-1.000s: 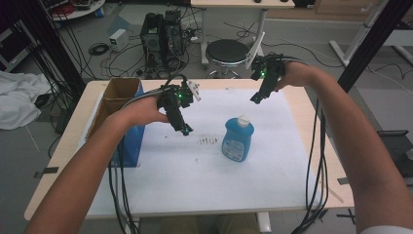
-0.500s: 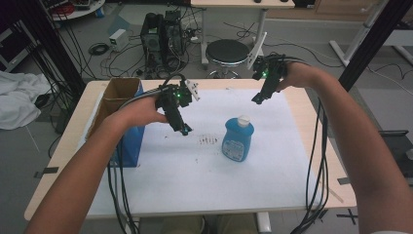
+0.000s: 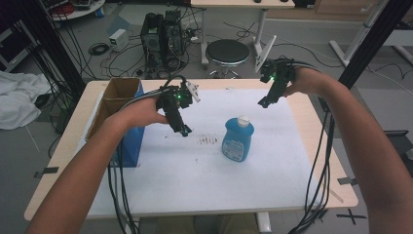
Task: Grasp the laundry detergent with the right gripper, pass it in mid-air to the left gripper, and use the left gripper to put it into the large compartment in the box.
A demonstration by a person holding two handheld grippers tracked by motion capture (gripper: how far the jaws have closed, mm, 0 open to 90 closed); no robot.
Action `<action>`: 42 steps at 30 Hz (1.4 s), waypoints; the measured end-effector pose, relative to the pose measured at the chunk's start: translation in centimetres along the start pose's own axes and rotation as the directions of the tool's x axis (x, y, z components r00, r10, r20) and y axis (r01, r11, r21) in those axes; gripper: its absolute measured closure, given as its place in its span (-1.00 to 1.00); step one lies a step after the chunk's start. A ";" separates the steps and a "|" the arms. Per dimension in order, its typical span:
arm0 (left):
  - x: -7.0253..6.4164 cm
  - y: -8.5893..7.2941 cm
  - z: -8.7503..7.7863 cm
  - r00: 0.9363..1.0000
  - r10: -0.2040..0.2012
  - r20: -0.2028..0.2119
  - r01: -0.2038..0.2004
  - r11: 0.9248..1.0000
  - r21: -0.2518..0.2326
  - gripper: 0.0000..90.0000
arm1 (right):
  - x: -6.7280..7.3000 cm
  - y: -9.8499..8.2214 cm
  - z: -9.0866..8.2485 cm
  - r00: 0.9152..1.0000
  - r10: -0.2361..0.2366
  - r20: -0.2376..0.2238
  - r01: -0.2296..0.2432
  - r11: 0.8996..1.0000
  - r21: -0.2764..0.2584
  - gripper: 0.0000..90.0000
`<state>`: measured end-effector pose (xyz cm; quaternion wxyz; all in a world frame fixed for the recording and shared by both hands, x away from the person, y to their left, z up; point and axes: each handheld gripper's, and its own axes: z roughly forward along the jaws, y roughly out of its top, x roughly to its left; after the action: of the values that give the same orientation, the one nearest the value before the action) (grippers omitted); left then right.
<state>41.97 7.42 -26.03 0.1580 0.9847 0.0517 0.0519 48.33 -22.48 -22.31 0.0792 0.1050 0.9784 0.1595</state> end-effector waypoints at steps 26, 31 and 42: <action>-0.6 -0.6 1.4 1.000 0.017 0.000 -0.017 1.000 -0.005 -0.86 | 6.7 -6.1 1.0 0.963 0.269 0.019 -0.264 0.955 -0.134 -0.91; -0.5 -0.6 1.4 1.000 0.023 0.004 -0.023 1.000 -0.010 -0.86 | 8.6 -6.7 1.5 0.946 0.323 0.014 -0.313 0.927 -0.209 -0.91; -0.5 -0.4 1.7 0.999 0.032 0.011 -0.032 0.999 -0.010 -0.86 | 11.4 -7.8 3.8 0.931 0.366 -0.011 -0.343 0.860 -0.378 -0.91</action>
<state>41.68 7.26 -27.78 0.1622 0.9849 0.0348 0.0491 36.59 -25.97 -29.86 0.0969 0.2709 0.8909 0.3514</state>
